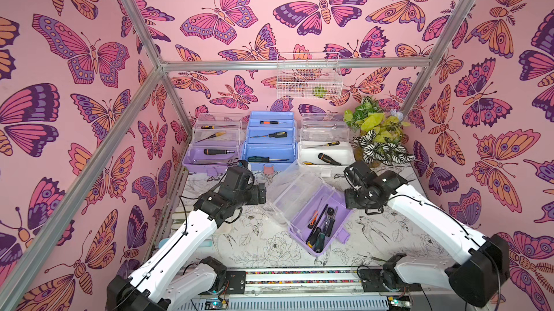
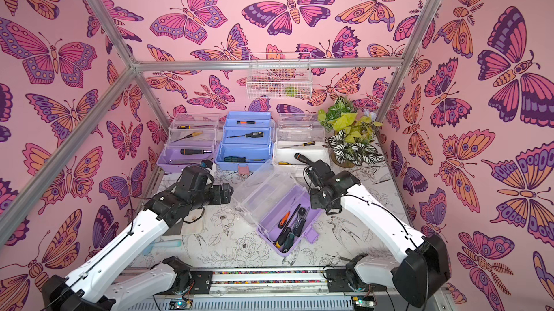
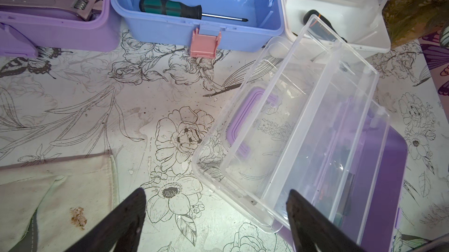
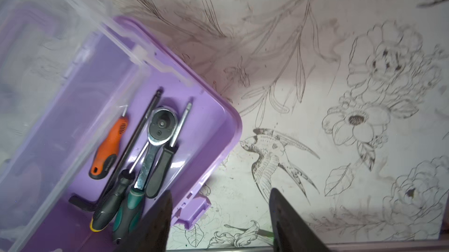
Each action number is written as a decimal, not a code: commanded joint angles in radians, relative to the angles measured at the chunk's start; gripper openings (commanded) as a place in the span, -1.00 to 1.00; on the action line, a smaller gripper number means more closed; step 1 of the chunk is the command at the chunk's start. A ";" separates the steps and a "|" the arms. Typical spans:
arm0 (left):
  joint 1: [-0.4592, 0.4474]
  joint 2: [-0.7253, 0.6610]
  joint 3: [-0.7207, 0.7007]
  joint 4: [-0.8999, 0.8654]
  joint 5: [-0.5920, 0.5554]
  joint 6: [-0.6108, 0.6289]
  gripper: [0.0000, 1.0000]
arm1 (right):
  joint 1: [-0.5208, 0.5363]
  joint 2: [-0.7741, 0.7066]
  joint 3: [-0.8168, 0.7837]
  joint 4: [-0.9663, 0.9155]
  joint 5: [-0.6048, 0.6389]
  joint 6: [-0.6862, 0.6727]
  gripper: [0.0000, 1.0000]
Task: Close toolboxes
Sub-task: Adjust the toolbox at the center of the board.
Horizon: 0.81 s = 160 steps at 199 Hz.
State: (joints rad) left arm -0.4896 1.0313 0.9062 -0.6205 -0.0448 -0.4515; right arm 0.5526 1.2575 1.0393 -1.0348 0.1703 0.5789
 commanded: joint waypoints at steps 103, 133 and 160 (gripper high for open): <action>0.037 -0.071 -0.036 -0.015 0.007 0.039 0.82 | 0.035 0.191 -0.092 0.149 -0.159 0.101 -0.22; 0.089 -0.088 -0.032 -0.042 0.009 0.054 0.81 | 0.032 0.231 -0.051 0.126 -0.119 0.051 -0.45; 0.125 -0.089 -0.038 -0.040 0.051 0.047 0.80 | 0.006 0.302 -0.010 0.113 -0.111 -0.015 -0.53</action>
State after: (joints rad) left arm -0.3912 0.9535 0.8818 -0.6304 -0.0219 -0.4210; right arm 0.5751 1.4643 1.0218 -0.9882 0.0963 0.6415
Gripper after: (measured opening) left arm 0.903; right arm 0.238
